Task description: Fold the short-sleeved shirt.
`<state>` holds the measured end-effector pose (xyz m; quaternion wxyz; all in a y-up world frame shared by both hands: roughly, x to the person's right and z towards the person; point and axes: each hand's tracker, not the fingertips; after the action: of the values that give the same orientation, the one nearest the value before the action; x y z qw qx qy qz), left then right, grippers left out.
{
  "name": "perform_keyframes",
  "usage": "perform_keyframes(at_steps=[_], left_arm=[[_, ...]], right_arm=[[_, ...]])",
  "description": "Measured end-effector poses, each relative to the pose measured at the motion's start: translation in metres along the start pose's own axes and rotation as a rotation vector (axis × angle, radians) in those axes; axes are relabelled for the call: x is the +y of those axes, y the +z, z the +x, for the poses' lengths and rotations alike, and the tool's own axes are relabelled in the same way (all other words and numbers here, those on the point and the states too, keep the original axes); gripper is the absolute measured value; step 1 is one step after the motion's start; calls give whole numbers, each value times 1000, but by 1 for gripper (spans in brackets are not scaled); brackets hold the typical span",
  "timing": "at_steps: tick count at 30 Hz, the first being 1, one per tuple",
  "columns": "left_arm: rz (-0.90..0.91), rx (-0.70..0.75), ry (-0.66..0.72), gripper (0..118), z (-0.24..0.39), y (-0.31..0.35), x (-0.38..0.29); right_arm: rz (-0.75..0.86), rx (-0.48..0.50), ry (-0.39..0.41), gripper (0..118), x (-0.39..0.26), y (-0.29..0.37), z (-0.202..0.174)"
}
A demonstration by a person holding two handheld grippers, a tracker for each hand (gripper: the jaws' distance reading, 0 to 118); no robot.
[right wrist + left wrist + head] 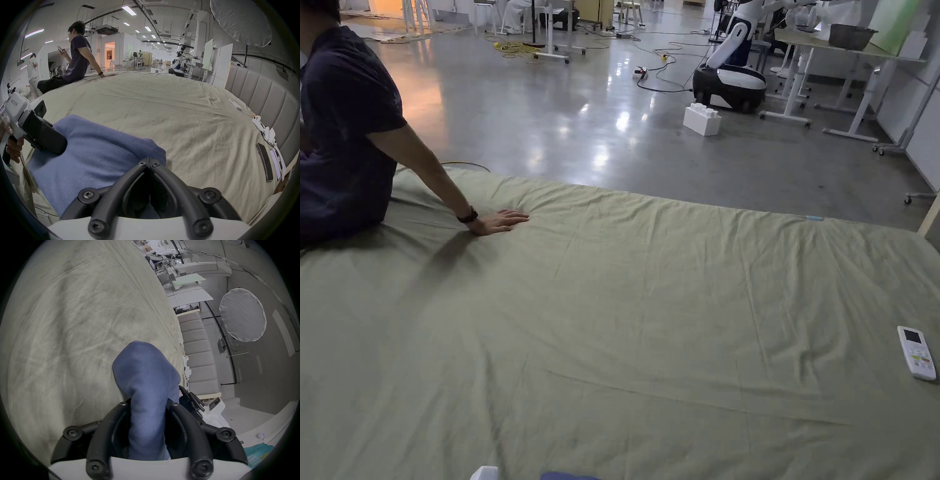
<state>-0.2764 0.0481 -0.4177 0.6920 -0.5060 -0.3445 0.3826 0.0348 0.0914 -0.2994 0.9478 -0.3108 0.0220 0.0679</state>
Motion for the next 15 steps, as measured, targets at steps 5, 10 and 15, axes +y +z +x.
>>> perform_keyframes(at_steps=[5,10,15], left_arm=[[11,-33,32,24,-4,2,1],[30,-62,9,23,19,23,9],[49,-51,-39,23,35,63,34]], right_arm=[[7,-3,3,0,1,1,1],[27,-22,-24,0,19,12,14],[119,-55,-39,0,65,21,40]])
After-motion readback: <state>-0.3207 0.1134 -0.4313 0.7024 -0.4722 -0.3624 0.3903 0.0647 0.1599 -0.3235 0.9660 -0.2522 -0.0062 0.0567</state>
